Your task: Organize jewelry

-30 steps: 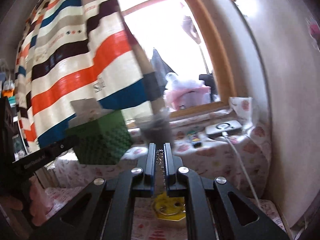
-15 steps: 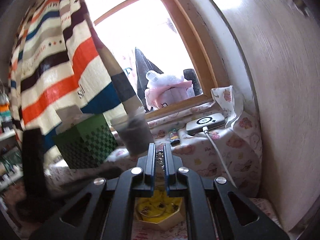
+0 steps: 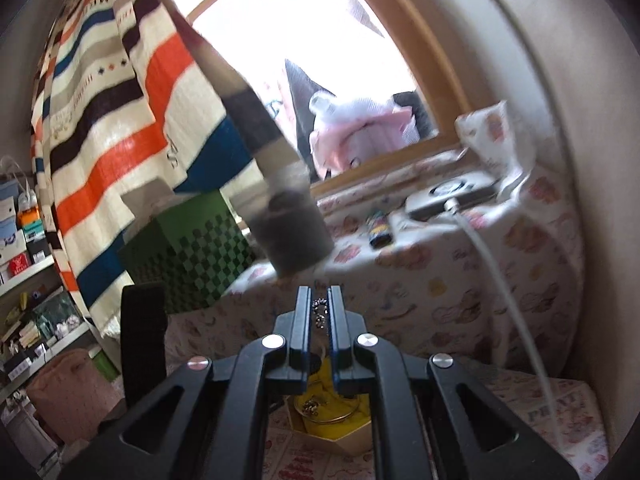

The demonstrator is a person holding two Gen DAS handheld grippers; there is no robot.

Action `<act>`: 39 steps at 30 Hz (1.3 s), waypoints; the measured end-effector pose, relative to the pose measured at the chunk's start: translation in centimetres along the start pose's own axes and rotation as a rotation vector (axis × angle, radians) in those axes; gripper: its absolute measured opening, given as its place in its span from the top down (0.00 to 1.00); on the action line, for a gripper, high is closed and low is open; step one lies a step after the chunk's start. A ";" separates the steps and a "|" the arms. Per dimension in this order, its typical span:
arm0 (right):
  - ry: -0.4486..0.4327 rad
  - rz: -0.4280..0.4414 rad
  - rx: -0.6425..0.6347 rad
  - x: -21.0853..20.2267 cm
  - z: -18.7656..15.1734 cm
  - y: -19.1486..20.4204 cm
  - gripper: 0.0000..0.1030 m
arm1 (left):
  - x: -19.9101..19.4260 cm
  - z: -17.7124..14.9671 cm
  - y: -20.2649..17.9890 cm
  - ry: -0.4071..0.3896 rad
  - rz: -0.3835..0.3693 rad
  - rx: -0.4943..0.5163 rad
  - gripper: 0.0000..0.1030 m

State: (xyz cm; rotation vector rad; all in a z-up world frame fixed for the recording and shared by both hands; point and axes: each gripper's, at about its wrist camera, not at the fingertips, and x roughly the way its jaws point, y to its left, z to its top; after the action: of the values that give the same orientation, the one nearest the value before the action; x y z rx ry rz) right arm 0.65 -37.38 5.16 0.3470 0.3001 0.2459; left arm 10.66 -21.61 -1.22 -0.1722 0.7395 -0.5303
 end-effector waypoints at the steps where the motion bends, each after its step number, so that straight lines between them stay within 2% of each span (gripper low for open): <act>1: 0.018 -0.005 -0.016 0.7 -0.5 0.2 0.93 | 0.4 -0.1 0.3 0.011 0.003 -0.005 0.89; 8: 0.090 0.002 -0.043 2.9 -2.4 0.5 0.93 | 1.7 -0.6 1.3 0.064 -0.018 -0.042 0.89; 11: 0.104 -0.005 -0.038 3.3 -2.7 0.3 0.93 | 1.3 -0.8 1.3 0.060 0.018 -0.028 0.82; 18: 0.115 0.015 0.045 3.3 -2.3 -1.2 0.92 | 0.4 -0.6 2.2 0.023 0.064 -0.046 0.82; 20: 0.102 0.002 0.045 3.0 -2.1 -1.2 0.70 | -0.1 -0.5 2.3 0.003 0.087 -0.043 0.82; 21: 0.079 -0.002 0.047 2.6 -2.0 -1.3 0.55 | -0.4 -0.5 2.3 -0.008 0.101 -0.038 0.82; 23: 0.061 -0.008 0.054 2.0 -1.7 -1.3 0.53 | -1.4 -0.2 2.1 -0.042 0.144 -0.012 0.82; 27: -0.013 -0.075 0.033 0.2 -1.0 -0.9 0.30 | -4.2 0.5 1.7 -0.129 0.213 0.033 0.82; 29: -0.041 -0.122 -0.017 -0.5 -0.5 -0.1 0.25 | -6.1 0.9 1.6 -0.168 0.251 0.070 0.81; 31: -0.090 -0.160 -0.056 -1.2 -0.3 0.7 0.14 | -8.9 1.0 1.9 -0.241 0.291 0.086 0.81; 33: -0.119 -0.171 -0.099 -1.9 -0.1 1.8 0.11 | -11.6 1.1 2.0 -0.302 0.311 0.110 0.78; 35: -0.133 -0.166 -0.134 -2.4 0.2 2.9 0.09 | -14.1 1.2 2.0 -0.351 0.340 0.144 0.65; 36: -0.153 -0.159 -0.151 -3.1 0.3 3.7 0.04 | -15.2 1.2 1.8 -0.373 0.351 0.163 0.60; 37: -0.172 -0.149 -0.156 -3.7 0.3 4.2 0.00 | -16.7 1.1 1.7 -0.405 0.364 0.184 0.49; 38: -0.191 -0.139 -0.156 -4.3 0.4 4.7 0.00 | -18.0 1.1 1.6 -0.435 0.372 0.194 0.41; 39: -0.198 -0.133 -0.155 -4.6 0.5 5.1 0.00 | -19.3 1.0 1.6 -0.468 0.371 0.195 0.37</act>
State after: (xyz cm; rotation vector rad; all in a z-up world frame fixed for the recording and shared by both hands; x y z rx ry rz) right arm -4.37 -34.17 8.59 0.1956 0.1074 0.1023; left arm 0.09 -10.25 10.46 0.0265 0.2490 -0.1910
